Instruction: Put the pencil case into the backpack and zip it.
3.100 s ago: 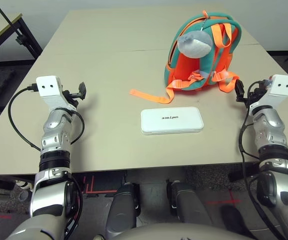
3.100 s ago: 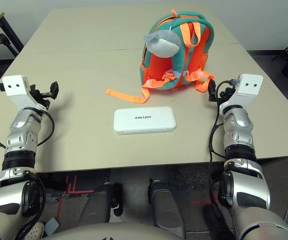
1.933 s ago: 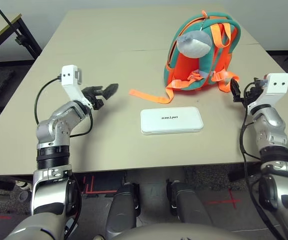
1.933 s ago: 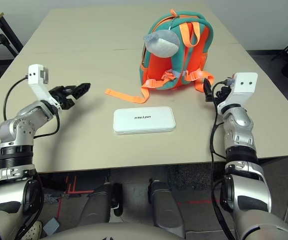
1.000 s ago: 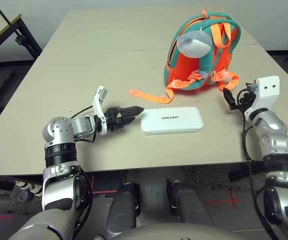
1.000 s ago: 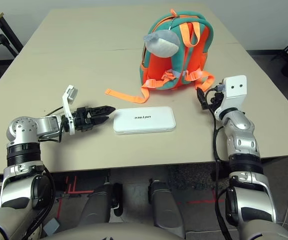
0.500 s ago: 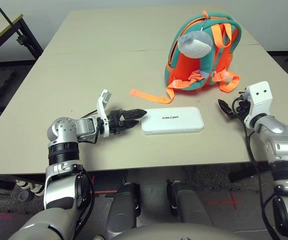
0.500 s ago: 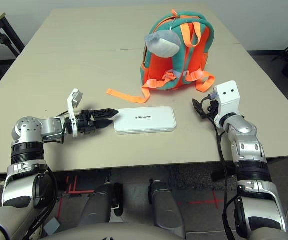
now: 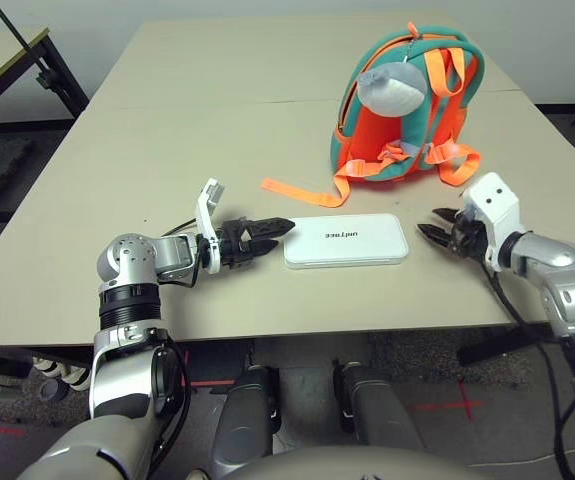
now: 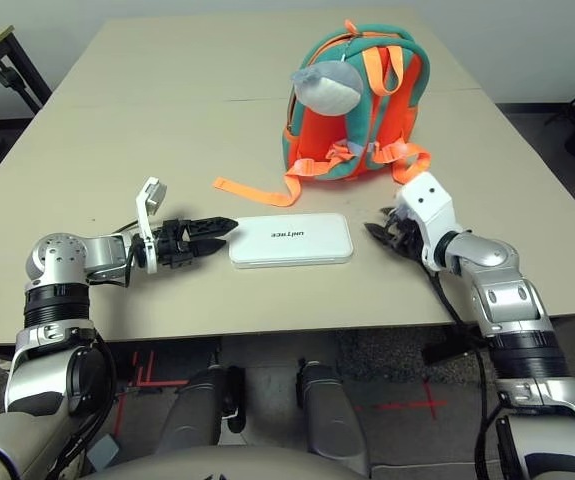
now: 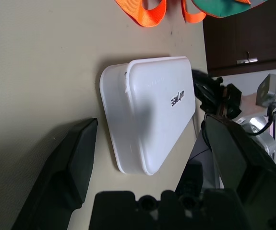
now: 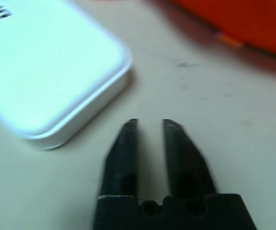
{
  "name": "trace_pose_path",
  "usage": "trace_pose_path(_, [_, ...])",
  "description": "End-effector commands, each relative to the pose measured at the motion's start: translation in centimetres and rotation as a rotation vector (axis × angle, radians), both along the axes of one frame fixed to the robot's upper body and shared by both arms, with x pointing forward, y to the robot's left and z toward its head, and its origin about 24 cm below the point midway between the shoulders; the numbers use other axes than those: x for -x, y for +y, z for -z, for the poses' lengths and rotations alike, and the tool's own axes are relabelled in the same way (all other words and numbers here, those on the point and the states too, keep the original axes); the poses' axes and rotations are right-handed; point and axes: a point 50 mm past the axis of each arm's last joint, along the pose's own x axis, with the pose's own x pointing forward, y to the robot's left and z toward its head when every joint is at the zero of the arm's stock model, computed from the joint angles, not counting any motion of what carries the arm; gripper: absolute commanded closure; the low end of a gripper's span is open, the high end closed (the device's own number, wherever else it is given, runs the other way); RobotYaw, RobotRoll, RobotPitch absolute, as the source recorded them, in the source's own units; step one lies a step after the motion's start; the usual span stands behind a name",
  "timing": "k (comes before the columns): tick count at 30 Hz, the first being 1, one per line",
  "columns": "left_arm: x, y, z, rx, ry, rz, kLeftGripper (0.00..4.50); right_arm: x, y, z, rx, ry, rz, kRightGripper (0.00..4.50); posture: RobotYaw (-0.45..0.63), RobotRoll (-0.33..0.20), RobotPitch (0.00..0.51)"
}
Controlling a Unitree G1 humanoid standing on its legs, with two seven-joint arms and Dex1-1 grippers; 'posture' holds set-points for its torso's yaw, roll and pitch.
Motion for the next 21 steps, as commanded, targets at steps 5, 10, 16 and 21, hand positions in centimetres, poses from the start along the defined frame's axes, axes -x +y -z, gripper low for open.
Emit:
trace_pose_path(5, [0.1, -0.2, 1.3, -0.051, 0.057, 0.002, 0.00, 0.5, 0.4, 0.7, 0.033, 0.037, -0.046, 4.49, -0.14, 0.000, 0.133])
trace_pose_path(10, [0.1, -0.2, 1.2, -0.055, 0.055, 0.003, 0.00, 0.4, 1.7, 0.6, 0.009, 0.031, -0.086, 4.49, -0.14, 0.000, 0.129])
trace_pose_path(16, [0.3, -0.3, 1.4, -0.066, 0.053, 0.008, 0.00, 0.2, 3.7, 0.3, -0.028, -0.009, -0.130, 4.49, -0.13, 0.000, 0.129])
trace_pose_path(21, [0.3, -0.3, 1.2, -0.069, 0.048, 0.013, 0.00, -0.1, 4.9, 0.0, -0.050, -0.037, -0.140, 4.49, -0.13, 0.000, 0.130])
